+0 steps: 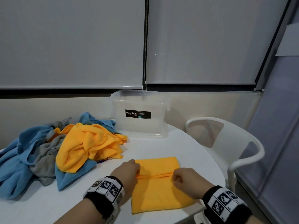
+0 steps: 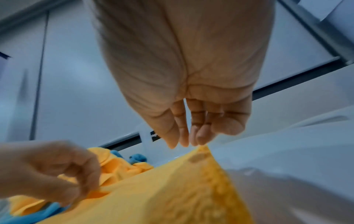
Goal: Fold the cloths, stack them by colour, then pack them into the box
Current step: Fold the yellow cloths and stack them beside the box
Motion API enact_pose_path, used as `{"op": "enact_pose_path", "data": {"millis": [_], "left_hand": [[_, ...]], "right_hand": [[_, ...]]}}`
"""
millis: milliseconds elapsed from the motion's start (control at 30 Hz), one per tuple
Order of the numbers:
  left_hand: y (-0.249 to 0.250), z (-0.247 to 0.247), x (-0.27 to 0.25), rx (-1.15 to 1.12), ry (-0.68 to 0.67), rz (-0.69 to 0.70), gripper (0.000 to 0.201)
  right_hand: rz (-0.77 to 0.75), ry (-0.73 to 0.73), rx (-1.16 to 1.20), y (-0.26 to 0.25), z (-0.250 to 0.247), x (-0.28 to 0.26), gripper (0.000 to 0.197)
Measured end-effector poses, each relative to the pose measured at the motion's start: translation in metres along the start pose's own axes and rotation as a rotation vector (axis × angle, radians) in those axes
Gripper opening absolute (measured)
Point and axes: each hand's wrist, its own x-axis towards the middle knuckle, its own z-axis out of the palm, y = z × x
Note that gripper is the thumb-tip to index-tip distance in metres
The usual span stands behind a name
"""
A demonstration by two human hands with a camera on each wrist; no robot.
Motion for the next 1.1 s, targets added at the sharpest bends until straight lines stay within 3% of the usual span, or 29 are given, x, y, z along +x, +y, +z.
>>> {"op": "enact_pose_path", "data": {"millis": [100,233,367,433,567,800,933,1033,1100], "left_hand": [[-0.006,-0.001,-0.006,-0.129,0.027,-0.022,0.024],[-0.005,0.006,-0.011,-0.225,-0.014,-0.059,0.030],[0.000,0.005,-0.007,-0.169,-0.069,-0.063,0.024],[0.001,0.002,-0.004,-0.147,-0.059,-0.062,0.013],[-0.004,0.001,0.002,-0.126,-0.025,-0.087,0.013],[-0.006,0.000,0.013,-0.154,0.069,-0.122,0.016],[-0.003,0.004,0.021,-0.051,-0.066,-0.133,0.028],[0.001,0.005,0.025,0.008,-0.102,-0.162,0.027],[0.005,0.003,0.027,0.047,-0.130,-0.172,0.029]], "right_hand": [[0.086,0.169,0.074,0.012,0.001,0.006,0.011],[0.213,0.127,0.256,0.020,0.007,0.013,0.023],[0.224,0.102,0.267,0.023,0.013,0.017,0.017],[0.221,0.097,0.284,0.025,0.015,0.017,0.016],[0.190,0.092,0.296,0.030,0.015,0.016,0.015],[0.132,0.301,0.109,0.028,0.009,0.020,0.009],[0.009,0.133,-0.049,0.023,0.011,0.026,0.018],[0.040,0.049,-0.188,0.016,0.014,0.032,0.026],[0.073,0.028,-0.232,0.011,0.011,0.035,0.021]]}}
